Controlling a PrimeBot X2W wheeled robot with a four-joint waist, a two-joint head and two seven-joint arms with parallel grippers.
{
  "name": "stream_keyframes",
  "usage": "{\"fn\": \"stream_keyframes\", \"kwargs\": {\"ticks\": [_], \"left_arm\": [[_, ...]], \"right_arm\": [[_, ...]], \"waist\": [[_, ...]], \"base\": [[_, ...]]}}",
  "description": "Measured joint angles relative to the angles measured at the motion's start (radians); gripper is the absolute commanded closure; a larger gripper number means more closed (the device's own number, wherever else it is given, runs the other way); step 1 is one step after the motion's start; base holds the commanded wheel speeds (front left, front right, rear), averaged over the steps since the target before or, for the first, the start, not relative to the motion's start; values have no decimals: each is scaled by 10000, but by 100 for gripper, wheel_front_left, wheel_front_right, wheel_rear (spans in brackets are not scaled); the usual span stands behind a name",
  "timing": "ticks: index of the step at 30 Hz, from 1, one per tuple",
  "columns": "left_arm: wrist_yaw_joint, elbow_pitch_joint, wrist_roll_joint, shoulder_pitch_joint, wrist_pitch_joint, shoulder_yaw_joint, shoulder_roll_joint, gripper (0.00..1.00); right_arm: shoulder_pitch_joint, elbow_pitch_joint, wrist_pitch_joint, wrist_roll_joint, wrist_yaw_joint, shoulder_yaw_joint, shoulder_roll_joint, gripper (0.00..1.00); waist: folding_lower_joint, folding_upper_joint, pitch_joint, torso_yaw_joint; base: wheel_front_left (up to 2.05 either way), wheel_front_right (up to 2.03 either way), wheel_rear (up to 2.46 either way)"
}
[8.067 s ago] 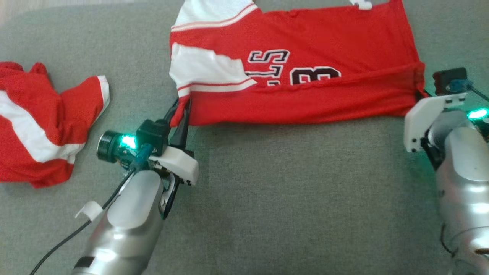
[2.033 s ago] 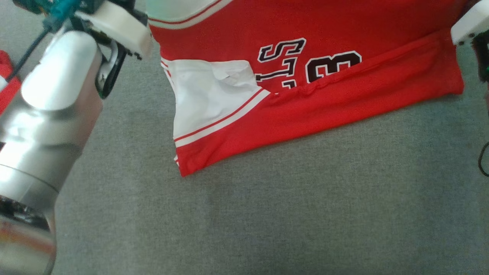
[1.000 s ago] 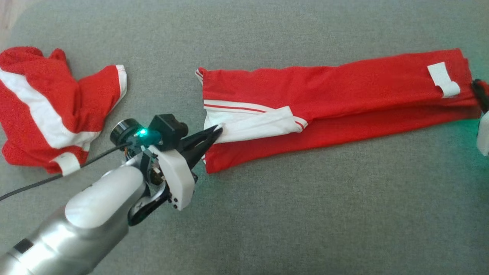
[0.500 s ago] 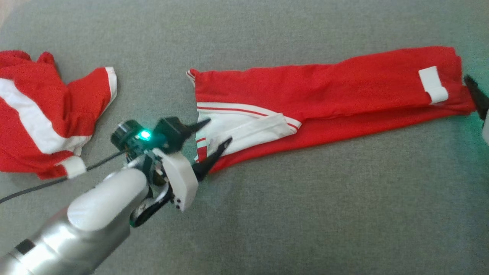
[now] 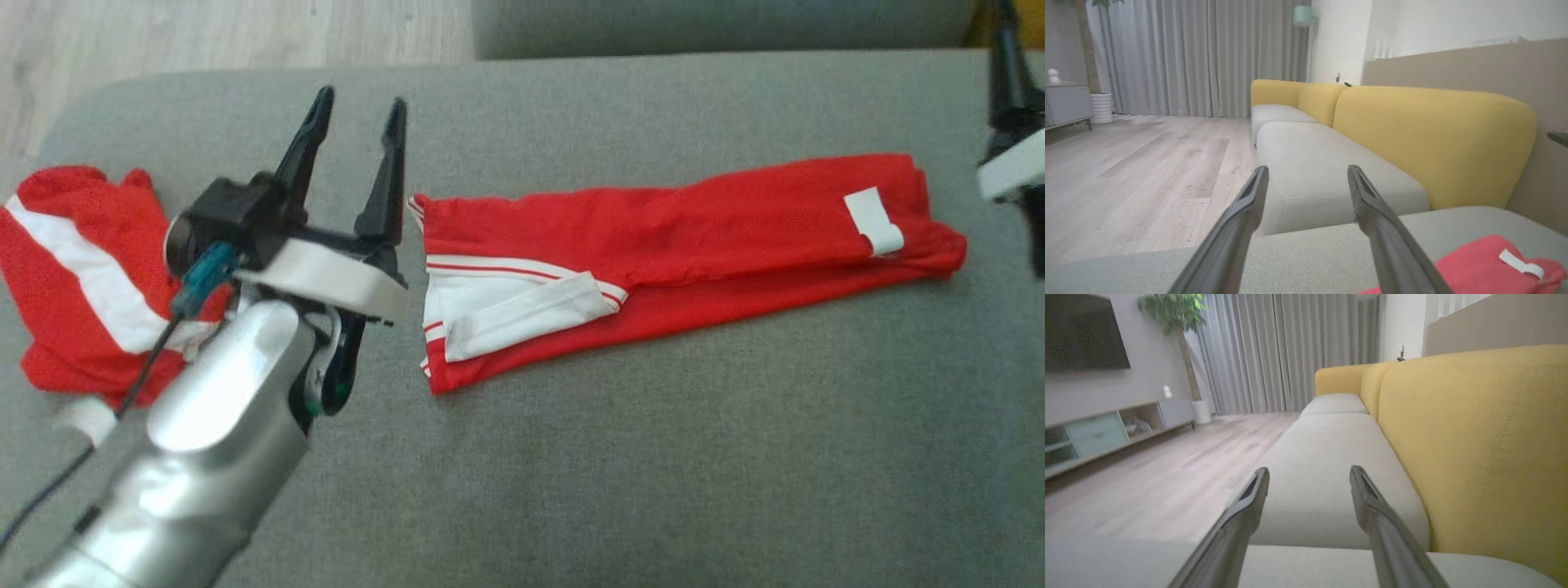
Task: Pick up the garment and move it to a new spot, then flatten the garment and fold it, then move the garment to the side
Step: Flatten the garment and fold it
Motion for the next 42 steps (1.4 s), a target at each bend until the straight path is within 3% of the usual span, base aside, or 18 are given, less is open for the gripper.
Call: {"fn": "stream_keyframes", "kwargs": {"ticks": [7,13,16,20,26,32,38,42], "left_arm": [[274,-462,1214,2495,-31,2249,-792,0],[-209,-742,2619,4359,-31,3758,-1555,0],[-393,-838,3030,4810,-31,4178,-1850,0],[-949,-769,3745,5265,-31,4648,-2222,0],[-1561,-692,4391,5053,-31,5102,-2558,0],[-2033,-571,4730,4403,-31,5304,-2834,0],[-2201,-439,4801,4311,-31,5365,-2880,0],[-2232,-435,4771,4295,-31,5346,-2888,0]], "right_arm": [[2346,-2105,-29,-1252,0,-2986,1973,0],[5391,-3352,-29,-2987,0,-4117,4100,0],[6070,-3532,-27,-3419,0,-4280,4497,0],[6579,-3638,-27,-3977,0,-4370,4706,0],[6081,-3411,21,-4809,0,-4840,4759,0],[4241,-2094,750,-6437,0,-6964,4591,0],[2979,-1081,1233,-8364,0,-10119,4627,0],[2540,-579,1496,-9710,0,-11484,4711,0]], "waist": [[0,0,-516,101],[-1,0,-728,205],[-2,0,-706,203],[0,0,-534,211],[0,0,-55,311],[3,0,746,548],[3,0,1237,845],[3,0,1412,976]], "base": [[0,0,0],[0,0,0],[0,0,0],[0,0,0],[0,0,0],[0,0,0],[0,0,0],[0,0,0]]}}
